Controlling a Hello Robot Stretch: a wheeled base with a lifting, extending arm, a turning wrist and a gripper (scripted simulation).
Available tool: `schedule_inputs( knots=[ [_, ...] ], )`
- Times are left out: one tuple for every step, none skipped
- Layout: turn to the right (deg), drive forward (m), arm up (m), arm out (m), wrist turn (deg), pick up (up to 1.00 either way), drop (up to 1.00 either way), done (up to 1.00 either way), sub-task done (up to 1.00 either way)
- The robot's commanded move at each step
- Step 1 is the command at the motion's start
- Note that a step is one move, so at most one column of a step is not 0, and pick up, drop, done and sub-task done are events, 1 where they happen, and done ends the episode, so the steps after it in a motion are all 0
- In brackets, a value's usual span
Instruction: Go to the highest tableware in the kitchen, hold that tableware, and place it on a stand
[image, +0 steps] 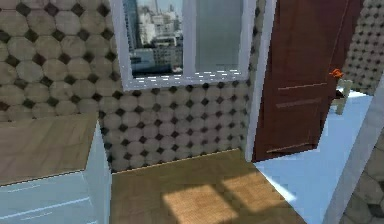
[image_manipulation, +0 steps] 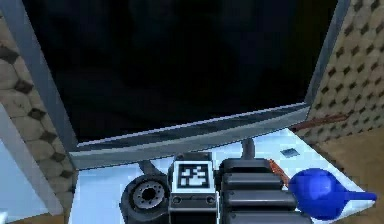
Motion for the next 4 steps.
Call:
schedule_inputs(
  knots=[
    [45.0,0.0,0.0,0.0,0.0,0.0,0.0,0.0,0.0],
    [45.0,0.0,0.0,0.0,0.0,0.0,0.0,0.0,0.0],
    [45.0,0.0,0.0,0.0,0.0,0.0,0.0,0.0,0.0],
    [24.0,0.0,0.0,0.0,0.0,0.0,0.0,0.0,0.0]
  ],
)
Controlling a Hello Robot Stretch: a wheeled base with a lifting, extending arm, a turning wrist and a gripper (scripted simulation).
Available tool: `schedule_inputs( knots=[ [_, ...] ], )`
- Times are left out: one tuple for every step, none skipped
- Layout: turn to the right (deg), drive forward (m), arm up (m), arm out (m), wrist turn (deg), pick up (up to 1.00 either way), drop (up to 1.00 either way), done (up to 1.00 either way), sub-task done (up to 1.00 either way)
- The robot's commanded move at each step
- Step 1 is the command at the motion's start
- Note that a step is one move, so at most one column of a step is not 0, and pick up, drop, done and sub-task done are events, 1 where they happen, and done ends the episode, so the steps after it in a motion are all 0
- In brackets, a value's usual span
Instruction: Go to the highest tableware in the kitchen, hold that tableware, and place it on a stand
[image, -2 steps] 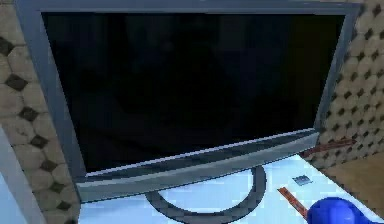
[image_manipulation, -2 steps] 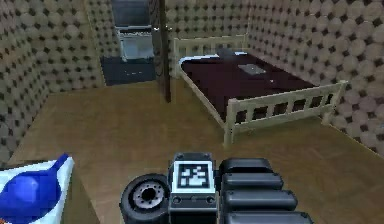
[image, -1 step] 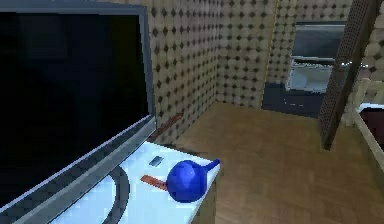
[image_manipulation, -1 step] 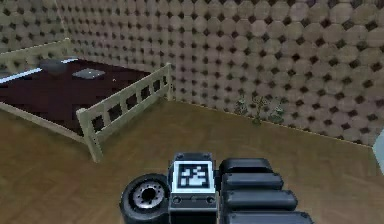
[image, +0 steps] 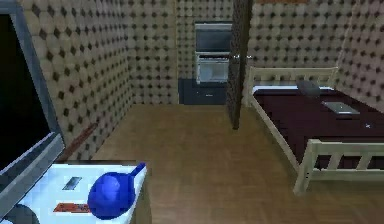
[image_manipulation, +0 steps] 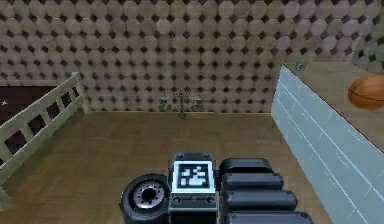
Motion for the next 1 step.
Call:
schedule_inputs(
  knots=[
    [0.0,0.15,0.0,0.0,0.0,0.0,0.0,0.0,0.0]
  ],
)
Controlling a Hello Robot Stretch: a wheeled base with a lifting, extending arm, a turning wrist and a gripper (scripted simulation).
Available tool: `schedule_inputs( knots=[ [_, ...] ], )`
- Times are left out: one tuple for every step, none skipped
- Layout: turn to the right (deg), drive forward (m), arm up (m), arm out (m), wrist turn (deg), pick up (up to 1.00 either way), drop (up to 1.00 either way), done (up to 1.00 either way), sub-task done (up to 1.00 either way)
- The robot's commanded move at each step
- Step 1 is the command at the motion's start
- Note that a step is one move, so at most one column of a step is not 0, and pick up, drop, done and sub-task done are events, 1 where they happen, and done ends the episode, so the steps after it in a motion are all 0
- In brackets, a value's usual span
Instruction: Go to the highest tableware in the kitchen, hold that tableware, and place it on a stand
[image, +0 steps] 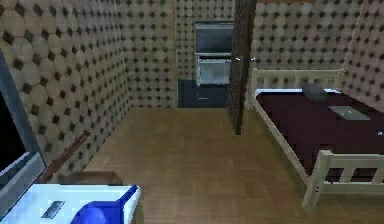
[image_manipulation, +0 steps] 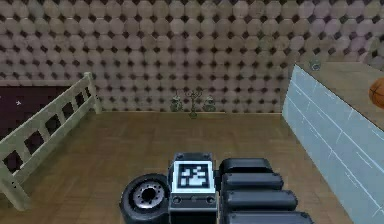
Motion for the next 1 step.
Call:
schedule_inputs(
  knots=[
    [0.0,0.0,0.0,0.0,0.0,0.0,0.0,1.0,0.0]
  ],
)
